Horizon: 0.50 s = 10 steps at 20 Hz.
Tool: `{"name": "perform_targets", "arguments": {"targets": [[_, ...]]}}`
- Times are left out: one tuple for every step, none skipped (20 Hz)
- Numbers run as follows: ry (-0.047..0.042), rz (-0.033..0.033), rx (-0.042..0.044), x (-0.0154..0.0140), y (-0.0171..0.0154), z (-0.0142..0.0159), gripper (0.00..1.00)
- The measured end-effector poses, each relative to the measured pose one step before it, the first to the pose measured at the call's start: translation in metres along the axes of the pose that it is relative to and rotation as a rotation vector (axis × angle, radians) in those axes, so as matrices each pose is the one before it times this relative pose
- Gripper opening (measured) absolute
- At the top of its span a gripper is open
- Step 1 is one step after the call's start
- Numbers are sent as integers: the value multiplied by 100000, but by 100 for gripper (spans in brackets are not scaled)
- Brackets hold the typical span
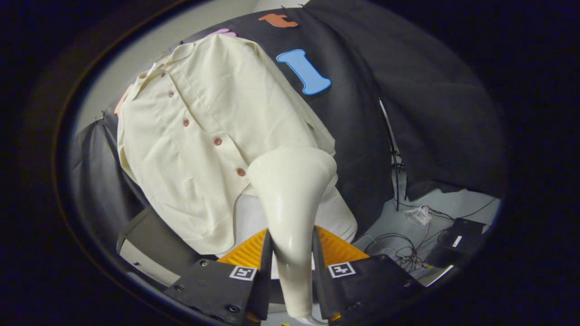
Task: Iron the clothes twice with a garment steamer, once on the left side and once on the right side.
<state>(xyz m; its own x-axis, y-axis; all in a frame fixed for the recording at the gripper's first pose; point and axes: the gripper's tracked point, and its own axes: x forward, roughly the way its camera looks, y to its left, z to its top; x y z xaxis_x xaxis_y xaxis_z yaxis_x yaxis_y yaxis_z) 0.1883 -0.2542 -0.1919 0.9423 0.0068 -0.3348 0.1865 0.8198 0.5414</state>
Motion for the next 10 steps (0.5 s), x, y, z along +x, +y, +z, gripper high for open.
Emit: {"name": "perform_targets", "arguments": {"targets": [[-1773,1005,-53,-1020,565,268,43],[-1440,883,421,-834,521,181,43],[-1204,998,555,-923,638,76,43],[-979,1339,987,-952,720,-12,43],[-1224,1147,437,-907,758,59,43],[-730,1165,-276,-964,671,-112,43],[-660,1412,-234,-905,859,-55,43],[-261,1370,-560,-802,841,-102,43],[-732,950,-507,-750,895,75,43],[-823,1028,-652,-825,978,289,43]]}}
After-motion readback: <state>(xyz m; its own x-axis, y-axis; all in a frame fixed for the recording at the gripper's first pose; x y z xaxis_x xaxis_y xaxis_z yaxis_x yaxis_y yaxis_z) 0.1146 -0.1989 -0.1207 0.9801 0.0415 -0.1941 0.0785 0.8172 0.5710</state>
